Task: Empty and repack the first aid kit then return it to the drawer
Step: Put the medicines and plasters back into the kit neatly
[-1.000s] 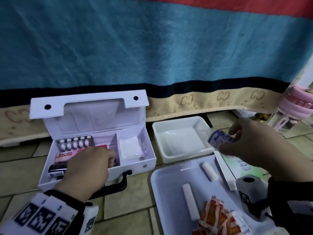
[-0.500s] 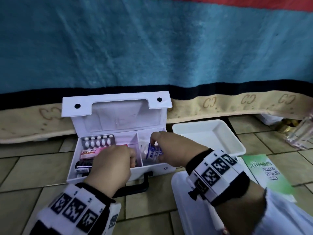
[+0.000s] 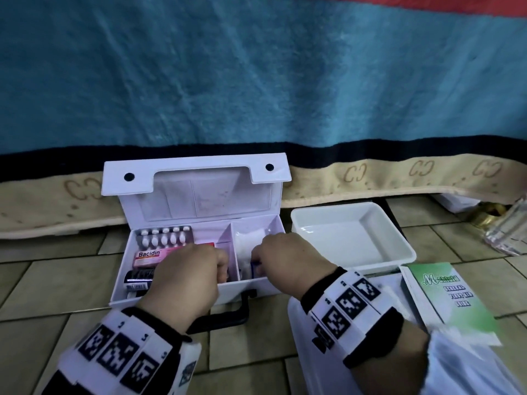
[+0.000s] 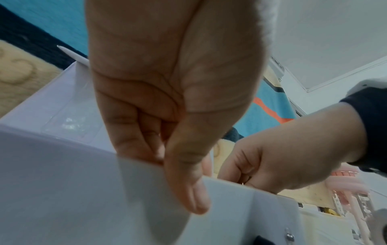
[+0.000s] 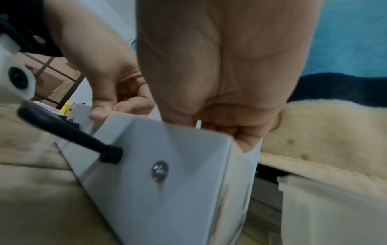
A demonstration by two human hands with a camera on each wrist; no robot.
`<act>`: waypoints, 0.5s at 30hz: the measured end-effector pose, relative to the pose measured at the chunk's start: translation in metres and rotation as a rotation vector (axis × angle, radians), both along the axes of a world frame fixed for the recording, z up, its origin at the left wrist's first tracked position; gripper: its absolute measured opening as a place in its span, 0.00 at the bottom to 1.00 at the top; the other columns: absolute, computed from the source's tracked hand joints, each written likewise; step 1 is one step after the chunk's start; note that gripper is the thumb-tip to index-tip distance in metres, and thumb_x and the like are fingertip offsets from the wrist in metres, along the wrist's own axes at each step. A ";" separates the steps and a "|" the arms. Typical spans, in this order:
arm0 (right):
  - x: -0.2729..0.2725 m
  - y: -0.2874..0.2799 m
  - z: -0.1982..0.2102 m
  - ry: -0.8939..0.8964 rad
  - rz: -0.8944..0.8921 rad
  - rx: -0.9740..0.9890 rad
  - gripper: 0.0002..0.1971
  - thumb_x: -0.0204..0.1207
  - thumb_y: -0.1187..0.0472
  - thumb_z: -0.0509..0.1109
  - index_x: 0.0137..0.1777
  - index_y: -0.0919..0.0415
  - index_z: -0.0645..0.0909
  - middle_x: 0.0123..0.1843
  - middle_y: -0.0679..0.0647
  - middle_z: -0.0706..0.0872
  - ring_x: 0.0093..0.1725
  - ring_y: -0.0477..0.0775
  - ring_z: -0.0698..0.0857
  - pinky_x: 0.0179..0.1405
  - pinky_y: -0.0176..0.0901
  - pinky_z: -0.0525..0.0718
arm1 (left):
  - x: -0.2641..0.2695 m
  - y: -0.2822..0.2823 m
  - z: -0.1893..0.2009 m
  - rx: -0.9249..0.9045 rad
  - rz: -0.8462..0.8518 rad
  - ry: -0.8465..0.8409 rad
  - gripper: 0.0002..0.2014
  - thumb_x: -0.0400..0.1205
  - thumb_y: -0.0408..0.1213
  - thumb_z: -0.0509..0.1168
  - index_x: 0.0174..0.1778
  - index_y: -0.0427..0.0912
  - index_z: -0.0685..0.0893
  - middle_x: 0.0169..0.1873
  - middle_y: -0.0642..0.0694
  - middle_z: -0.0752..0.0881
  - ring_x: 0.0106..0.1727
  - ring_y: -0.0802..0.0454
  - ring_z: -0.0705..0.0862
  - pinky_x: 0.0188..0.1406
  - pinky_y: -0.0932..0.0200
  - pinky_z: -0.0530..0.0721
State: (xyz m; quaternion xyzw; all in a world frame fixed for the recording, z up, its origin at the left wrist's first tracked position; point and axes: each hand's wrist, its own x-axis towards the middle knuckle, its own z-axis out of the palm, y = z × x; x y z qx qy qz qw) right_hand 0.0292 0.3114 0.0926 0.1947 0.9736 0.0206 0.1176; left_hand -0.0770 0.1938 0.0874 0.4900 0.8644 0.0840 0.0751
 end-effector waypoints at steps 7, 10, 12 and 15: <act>-0.005 -0.002 -0.008 0.086 -0.040 -0.005 0.10 0.78 0.61 0.64 0.55 0.55 0.85 0.53 0.55 0.86 0.56 0.59 0.83 0.43 0.43 0.70 | 0.001 0.000 -0.001 -0.018 -0.011 0.039 0.15 0.71 0.30 0.69 0.26 0.52 0.73 0.35 0.53 0.87 0.44 0.54 0.84 0.40 0.60 0.81; 0.011 0.005 0.007 0.268 -0.117 -0.109 0.12 0.81 0.56 0.62 0.61 0.54 0.82 0.59 0.55 0.86 0.60 0.59 0.83 0.53 0.46 0.78 | 0.002 0.000 -0.001 -0.012 -0.012 0.039 0.16 0.72 0.31 0.69 0.25 0.53 0.73 0.36 0.53 0.87 0.45 0.54 0.84 0.40 0.60 0.80; 0.033 0.016 0.023 0.453 -0.298 -0.204 0.12 0.79 0.53 0.65 0.59 0.51 0.83 0.58 0.53 0.86 0.58 0.57 0.84 0.57 0.46 0.81 | 0.003 0.000 -0.001 -0.011 -0.007 0.037 0.16 0.73 0.32 0.69 0.25 0.53 0.73 0.37 0.54 0.87 0.45 0.54 0.84 0.40 0.60 0.80; 0.079 0.040 0.048 0.428 -0.525 -0.197 0.11 0.76 0.51 0.69 0.56 0.51 0.85 0.54 0.51 0.88 0.55 0.54 0.84 0.51 0.41 0.79 | 0.003 0.000 0.000 -0.026 -0.003 0.039 0.15 0.72 0.32 0.70 0.26 0.52 0.74 0.36 0.55 0.87 0.45 0.54 0.84 0.42 0.60 0.81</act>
